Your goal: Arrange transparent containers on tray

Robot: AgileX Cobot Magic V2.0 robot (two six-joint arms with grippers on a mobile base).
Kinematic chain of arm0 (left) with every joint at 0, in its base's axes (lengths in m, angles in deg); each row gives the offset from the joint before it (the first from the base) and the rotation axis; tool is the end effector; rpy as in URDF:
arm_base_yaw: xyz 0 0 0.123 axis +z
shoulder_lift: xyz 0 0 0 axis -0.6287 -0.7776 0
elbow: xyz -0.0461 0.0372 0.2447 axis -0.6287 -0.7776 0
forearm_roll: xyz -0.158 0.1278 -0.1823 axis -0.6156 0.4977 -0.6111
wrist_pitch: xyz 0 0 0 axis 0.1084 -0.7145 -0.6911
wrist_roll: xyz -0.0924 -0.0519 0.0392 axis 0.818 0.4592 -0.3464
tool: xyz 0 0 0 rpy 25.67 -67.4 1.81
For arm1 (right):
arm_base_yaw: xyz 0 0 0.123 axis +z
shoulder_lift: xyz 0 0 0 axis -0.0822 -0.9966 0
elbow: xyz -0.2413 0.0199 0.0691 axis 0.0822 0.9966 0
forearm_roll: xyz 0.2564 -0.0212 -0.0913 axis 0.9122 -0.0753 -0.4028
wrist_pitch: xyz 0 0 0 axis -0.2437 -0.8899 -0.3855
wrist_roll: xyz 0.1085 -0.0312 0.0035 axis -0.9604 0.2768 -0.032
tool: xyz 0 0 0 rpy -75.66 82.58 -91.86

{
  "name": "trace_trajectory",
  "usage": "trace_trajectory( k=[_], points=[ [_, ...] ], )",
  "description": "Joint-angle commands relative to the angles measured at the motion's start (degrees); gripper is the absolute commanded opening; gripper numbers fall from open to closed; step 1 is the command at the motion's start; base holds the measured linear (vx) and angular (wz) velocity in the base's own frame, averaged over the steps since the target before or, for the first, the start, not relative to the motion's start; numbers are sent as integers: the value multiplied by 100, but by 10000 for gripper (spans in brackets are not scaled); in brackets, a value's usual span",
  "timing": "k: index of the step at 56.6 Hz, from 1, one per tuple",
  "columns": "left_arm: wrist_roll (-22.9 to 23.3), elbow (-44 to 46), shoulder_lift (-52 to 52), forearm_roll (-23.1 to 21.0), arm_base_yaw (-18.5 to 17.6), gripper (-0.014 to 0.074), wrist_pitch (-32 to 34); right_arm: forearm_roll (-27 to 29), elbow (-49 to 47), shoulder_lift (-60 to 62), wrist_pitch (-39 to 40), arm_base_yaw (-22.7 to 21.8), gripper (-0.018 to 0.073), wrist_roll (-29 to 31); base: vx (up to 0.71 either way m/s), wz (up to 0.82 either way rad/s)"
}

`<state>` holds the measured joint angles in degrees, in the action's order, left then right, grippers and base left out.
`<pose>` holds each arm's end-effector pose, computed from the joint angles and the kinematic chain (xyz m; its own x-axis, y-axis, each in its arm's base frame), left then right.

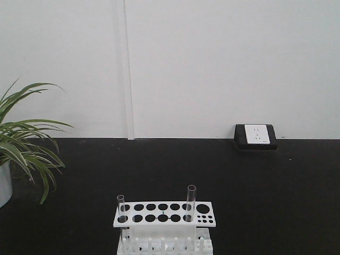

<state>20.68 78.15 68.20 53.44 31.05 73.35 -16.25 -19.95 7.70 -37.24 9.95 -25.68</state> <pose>0.1309 -0.0215 0.1805 -0.1242 0.1814 -0.9755 0.1886 0.9695 0.1562 0.1327 0.0149 0.1869 -0.1017 0.0668 -0.9926 -0.1080 0.9911 0.0778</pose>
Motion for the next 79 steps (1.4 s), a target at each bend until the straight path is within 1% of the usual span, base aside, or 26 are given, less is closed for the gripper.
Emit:
trace_trajectory(
  k=[1,48,54,56,61,64,66,72,79],
  points=[
    [41,-204,131,-65,4,2,471,-22,54,49,443,-2,-11,46,0,0],
    [35,-204,131,-65,4,2,540,-22,54,49,448,-2,-11,46,0,0],
    [35,-140,131,-65,4,2,991,-22,54,49,572,-2,-11,46,0,0],
    [95,-134,131,-107,4,2,1301,-22,48,49,828,-2,-11,46,0,0],
    [585,-115,131,-553,4,2,2153,72,25,49,1369,-2,-11,-72,0,0],
    [838,-7,131,-812,4,2,2479,146,-92,49,1585,-2,-11,-99,0,0],
    [890,138,131,-815,-1,2,2529,161,-210,49,1598,-2,-11,-99,0,0],
    [868,816,126,-709,-1,2,2184,143,-972,29,1412,-2,-11,-51,0,0],
    [671,1958,-231,-357,-1,2,1715,136,-2128,-302,1332,-2,-11,127,0,0]
  ],
)
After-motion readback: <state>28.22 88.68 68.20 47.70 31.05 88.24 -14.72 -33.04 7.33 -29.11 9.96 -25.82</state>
